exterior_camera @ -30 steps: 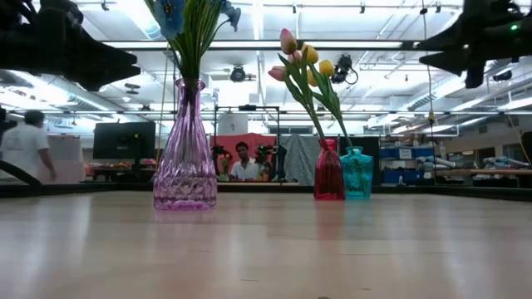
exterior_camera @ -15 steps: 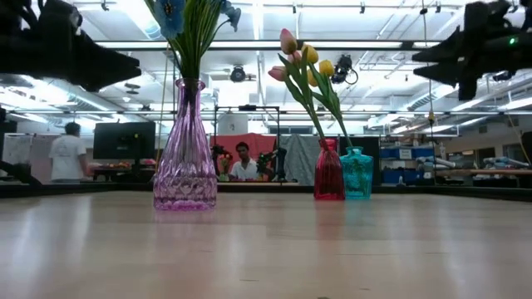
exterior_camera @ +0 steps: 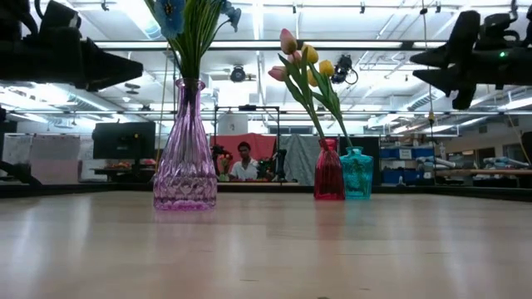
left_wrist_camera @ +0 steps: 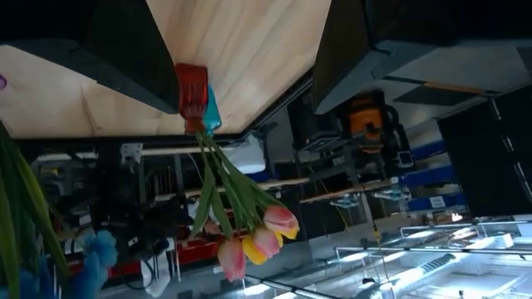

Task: Sort flowers into vase by color
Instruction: Return to Home Position

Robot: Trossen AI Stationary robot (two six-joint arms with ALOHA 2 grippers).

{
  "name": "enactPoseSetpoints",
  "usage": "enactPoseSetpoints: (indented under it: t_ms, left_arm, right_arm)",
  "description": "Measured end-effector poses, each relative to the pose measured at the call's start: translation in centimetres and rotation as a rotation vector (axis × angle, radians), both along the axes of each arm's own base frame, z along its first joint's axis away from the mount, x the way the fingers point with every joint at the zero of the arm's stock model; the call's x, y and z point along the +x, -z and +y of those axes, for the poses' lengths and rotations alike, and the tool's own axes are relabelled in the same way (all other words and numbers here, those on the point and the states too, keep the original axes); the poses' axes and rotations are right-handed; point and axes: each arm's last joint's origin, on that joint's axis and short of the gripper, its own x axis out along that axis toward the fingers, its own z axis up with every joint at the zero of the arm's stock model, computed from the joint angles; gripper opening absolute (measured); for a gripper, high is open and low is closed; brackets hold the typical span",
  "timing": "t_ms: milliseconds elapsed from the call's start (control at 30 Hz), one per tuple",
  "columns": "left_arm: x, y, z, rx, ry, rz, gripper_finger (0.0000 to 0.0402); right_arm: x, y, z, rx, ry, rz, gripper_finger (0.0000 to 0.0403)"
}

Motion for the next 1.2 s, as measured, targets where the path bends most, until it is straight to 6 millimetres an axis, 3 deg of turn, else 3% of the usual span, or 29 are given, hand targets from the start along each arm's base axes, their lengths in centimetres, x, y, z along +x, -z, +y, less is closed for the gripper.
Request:
enactPoseSetpoints:
  t_ms: [267,1200]
  left_arm:
    - [-0.22,-0.97,0.04,-0.022,0.001,-0.110,0.0280]
    - [-0.22,-0.95,0.04,-0.022,0.002,-0.108,0.0280]
  right_arm:
    - [-0.28,-0.82,0.12,-0.035,0.002,-0.085,0.0191]
    - [-0.27,-0.82,0.12,-0.035,0.002,-0.085,0.0191]
